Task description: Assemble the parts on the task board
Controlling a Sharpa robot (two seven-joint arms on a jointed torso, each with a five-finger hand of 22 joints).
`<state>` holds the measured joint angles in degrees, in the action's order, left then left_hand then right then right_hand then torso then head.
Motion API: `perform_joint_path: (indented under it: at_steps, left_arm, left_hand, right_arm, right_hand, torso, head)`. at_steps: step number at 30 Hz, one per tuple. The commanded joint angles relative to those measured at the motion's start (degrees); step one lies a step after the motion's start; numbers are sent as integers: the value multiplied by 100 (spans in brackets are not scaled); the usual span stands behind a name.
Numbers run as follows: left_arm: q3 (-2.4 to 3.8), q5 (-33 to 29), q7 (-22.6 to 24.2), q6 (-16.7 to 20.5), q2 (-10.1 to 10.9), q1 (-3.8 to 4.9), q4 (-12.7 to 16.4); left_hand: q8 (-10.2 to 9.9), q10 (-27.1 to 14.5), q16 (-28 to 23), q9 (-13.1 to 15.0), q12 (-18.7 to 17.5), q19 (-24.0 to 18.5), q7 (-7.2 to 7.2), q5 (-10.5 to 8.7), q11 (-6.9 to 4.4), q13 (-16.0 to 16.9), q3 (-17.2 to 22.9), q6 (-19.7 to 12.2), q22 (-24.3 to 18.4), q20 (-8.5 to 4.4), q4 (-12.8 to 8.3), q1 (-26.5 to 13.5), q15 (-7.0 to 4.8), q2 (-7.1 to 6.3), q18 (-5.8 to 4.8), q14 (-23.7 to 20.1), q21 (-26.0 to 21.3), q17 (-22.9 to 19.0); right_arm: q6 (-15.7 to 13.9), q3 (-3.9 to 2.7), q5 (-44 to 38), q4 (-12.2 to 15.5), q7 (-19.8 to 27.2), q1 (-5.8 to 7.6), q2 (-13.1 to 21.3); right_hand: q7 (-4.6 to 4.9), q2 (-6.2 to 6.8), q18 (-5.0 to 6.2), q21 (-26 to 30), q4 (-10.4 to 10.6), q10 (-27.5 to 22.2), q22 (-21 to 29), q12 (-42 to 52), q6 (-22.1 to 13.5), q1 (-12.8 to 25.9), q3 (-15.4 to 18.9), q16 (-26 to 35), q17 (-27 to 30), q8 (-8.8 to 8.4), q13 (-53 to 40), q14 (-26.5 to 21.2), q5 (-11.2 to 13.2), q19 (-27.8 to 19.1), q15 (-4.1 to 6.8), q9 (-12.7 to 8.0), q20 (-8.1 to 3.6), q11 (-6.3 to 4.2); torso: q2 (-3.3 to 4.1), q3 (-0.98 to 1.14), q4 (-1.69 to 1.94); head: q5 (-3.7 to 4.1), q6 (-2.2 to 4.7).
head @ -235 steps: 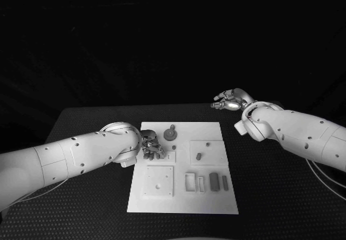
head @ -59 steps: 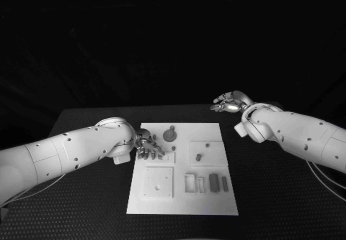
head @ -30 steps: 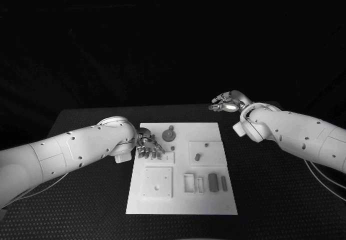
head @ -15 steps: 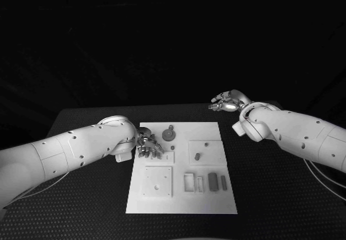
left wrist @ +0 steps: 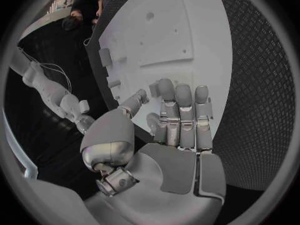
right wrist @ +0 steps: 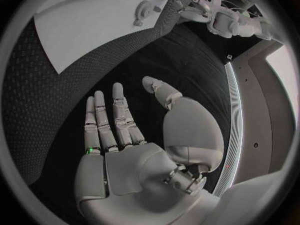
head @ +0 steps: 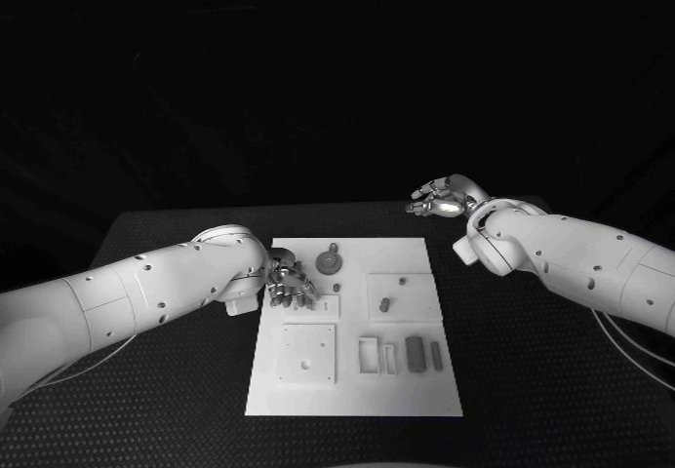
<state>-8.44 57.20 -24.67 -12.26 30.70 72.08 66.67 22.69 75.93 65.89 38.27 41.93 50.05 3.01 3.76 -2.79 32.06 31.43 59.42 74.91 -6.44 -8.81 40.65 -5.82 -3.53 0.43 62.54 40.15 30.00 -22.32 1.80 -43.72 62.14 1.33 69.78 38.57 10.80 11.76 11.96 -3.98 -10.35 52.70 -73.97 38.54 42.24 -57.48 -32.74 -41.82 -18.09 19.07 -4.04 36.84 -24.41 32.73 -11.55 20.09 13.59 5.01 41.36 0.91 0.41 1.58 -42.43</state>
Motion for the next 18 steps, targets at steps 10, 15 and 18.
perform_joint_path:
  at_steps: [10, 15, 18]
  left_arm:
    - [2, 24, 92, -163, -27, 0, -38]
    - [2, 24, 86, -160, -24, -1, -35]
    - [2, 24, 85, -160, -25, -1, -41]
  left_hand:
    - [27, -5, 30, 10, 37, -13, 4, 2, -33, -5, 7, 53, 120, -467, -84, 27, -25, 83, -43, -9, 18, -14]
    - [26, -4, 31, 14, 38, -9, 5, -5, -32, -8, 20, 55, 120, -466, -131, 64, -24, 117, -43, -7, 18, -17]
    - [25, -1, 33, 19, 40, -4, 5, -7, -32, -10, 37, 57, 120, -466, -185, 122, -24, 95, -43, -4, 20, -20]
  right_arm:
    - [66, -1, -46, 20, 32, -3, -2]
    - [69, -1, -48, 37, 32, -3, -2]
    - [68, -1, -50, 41, 32, -3, -1]
  right_hand:
    - [160, -7, -96, 22, -8, -920, -9, 25, 80, 46, 34, -35, 7, 18, 8, -55, -35, -30, 2, -10, -7, 531]
    - [160, -8, -96, 22, -8, -920, -10, 25, 80, 46, 34, -36, 8, 19, 8, -56, -35, -30, 2, -10, -7, 532]
    - [160, -8, -96, 22, -8, -920, -10, 25, 80, 45, 33, -36, 8, 19, 8, -56, -35, -30, 2, -10, -7, 532]
  torso:
    - [-1, 2, -1]
    - [-3, 4, 2]
    - [-1, 4, 2]
  head:
    - [12, -14]
    - [16, -18]
    - [19, -22]
